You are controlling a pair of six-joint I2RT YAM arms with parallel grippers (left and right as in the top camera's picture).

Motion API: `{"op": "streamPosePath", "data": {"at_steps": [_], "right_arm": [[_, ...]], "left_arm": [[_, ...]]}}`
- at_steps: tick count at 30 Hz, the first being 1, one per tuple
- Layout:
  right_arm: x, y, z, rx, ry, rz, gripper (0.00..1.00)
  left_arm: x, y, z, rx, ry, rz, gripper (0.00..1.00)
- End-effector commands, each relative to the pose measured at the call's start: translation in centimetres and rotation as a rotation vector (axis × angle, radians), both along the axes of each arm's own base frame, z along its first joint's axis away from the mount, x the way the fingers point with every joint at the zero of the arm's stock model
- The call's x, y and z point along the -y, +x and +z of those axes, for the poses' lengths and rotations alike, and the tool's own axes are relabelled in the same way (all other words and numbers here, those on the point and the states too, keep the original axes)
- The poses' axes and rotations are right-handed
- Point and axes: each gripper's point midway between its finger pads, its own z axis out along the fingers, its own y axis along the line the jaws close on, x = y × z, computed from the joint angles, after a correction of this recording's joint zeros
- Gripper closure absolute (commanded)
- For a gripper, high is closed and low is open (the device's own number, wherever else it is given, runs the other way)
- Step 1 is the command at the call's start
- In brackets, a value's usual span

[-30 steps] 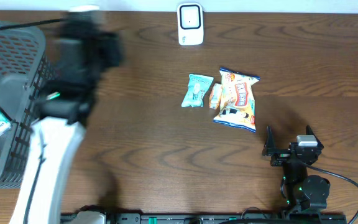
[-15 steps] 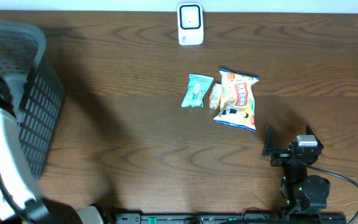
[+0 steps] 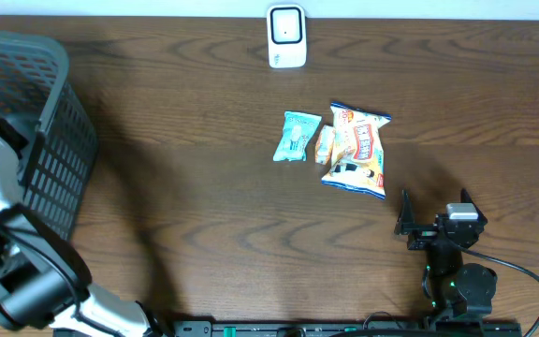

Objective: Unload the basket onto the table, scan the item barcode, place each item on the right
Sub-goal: 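Reach the left gripper into the basket and grasp the teal tissue pack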

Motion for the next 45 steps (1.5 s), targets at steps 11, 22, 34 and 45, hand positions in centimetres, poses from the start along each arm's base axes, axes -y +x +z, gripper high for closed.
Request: {"op": "streamPosePath", "data": {"at_steps": [11, 22, 34, 45], "right_arm": [[-0.2, 0.0, -0.1, -0.003, -0.009, 0.008, 0.01], [-0.2, 0.0, -0.1, -0.003, -0.009, 0.008, 0.01], [-0.2, 0.0, -0.1, -0.003, -0.009, 0.009, 0.01], [-0.2, 0.0, -0.1, -0.003, -0.009, 0.008, 0.01]], "left_arm": [[0.0, 0.7, -6.3, -0.163, -0.055, -0.141, 0.37], [-2.0, -3.3, -7.5, -0.214, -0.098, -0.047, 0.37], [-0.4, -2.0, -8.5, -0.117, -0.216, -0.116, 0.37], [0.3, -2.3, -8.9, -0.131, -0.25, -0.122, 0.63]]}}
